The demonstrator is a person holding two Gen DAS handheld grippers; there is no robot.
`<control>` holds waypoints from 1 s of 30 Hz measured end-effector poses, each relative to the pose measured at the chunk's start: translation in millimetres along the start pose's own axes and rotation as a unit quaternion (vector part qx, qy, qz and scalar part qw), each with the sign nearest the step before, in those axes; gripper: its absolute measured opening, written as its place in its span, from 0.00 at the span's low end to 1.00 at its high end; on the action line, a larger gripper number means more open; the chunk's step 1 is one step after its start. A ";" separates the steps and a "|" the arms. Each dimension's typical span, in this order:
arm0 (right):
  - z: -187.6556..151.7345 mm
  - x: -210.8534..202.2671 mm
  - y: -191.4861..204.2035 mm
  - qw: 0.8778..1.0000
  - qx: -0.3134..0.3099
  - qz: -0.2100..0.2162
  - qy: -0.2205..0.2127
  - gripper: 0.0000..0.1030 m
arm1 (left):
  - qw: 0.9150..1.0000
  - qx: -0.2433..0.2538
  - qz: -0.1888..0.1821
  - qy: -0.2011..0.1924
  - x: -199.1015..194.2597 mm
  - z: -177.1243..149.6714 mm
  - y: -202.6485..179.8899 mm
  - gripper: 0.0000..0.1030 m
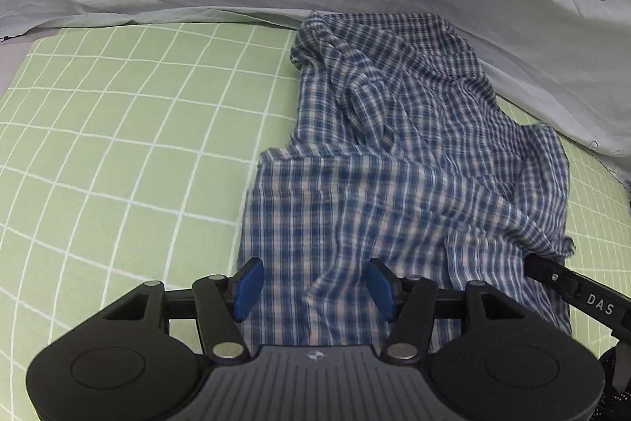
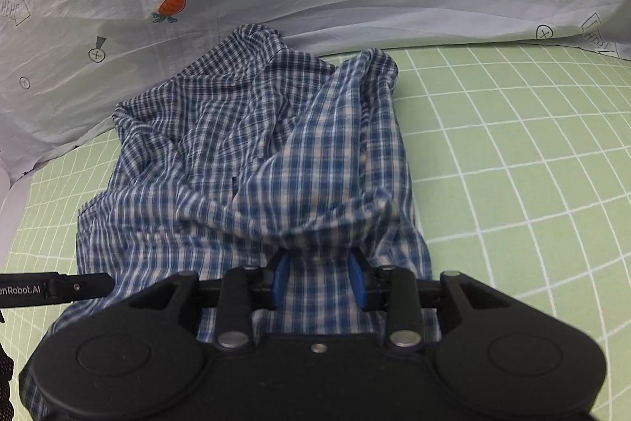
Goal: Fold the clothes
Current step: 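Lift the hem with both tools and fold it toward the collar, then release, then grasp the folded shirt edge with the left tool while the right tool grasps beside it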
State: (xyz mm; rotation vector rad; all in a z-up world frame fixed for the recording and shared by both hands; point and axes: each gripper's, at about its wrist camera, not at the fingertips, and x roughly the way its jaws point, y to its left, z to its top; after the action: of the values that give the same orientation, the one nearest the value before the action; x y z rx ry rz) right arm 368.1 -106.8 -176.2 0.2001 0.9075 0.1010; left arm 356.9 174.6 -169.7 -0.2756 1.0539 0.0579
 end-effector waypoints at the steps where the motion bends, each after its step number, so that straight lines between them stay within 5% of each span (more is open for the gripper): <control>1: 5.6 3.2 -0.6 1.000 0.000 -0.008 -0.009 0.45 | 1.000 -0.006 0.006 -0.005 2.2 5.9 2.9 0.59; 7: 10.7 -11.7 -10.0 0.998 0.008 -0.061 -0.025 0.77 | 0.999 -0.041 0.011 -0.016 -17.5 11.7 20.9 0.64; 9: 1.1 -25.5 -13.7 0.997 0.022 -0.067 -0.020 0.86 | 0.998 -0.054 -0.001 -0.013 -32.2 2.3 28.6 0.74; 15: -54.5 -74.0 -13.8 0.995 0.076 -0.069 0.011 0.93 | 0.996 -0.084 -0.015 0.017 -72.5 -54.6 43.4 0.79; 23: -105.9 -98.3 -29.0 0.983 0.175 -0.029 0.054 0.93 | 0.980 -0.171 -0.075 0.066 -75.8 -104.3 60.2 0.80; 27: -109.6 -98.2 -36.2 0.974 0.215 -0.006 0.063 0.80 | 0.971 -0.199 -0.103 0.080 -71.0 -107.4 59.4 0.77; 30: -114.9 -98.9 -38.6 0.970 0.233 0.012 0.063 0.64 | 0.964 -0.222 -0.125 0.081 -67.8 -112.5 59.9 0.58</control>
State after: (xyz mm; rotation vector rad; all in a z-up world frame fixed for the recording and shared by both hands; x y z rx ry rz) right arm 216.8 -146.6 -177.0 0.6476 1.0470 -0.0794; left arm 217.0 209.8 -175.0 -0.8302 1.1534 0.0433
